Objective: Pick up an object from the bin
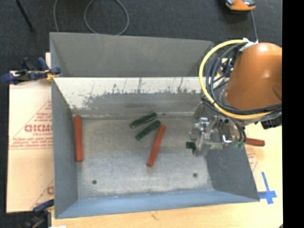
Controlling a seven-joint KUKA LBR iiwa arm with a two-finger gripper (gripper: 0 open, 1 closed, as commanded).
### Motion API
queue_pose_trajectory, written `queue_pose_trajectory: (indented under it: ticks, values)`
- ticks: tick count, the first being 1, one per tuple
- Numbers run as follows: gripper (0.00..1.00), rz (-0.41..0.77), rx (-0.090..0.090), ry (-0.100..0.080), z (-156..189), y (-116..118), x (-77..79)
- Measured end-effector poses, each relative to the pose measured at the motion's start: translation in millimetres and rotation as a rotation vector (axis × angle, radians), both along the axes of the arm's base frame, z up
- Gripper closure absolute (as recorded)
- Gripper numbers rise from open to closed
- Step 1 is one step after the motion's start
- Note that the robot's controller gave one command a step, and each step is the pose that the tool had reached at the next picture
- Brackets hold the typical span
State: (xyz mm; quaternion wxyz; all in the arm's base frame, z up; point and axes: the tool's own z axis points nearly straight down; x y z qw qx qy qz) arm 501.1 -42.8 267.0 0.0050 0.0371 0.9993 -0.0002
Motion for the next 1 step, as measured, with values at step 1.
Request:
queue_pose_trajectory:
  ticks: [1]
  values:
    - [1.0, 0.001, -0.001, 0.005, -1.9, -0.9, -1.2]
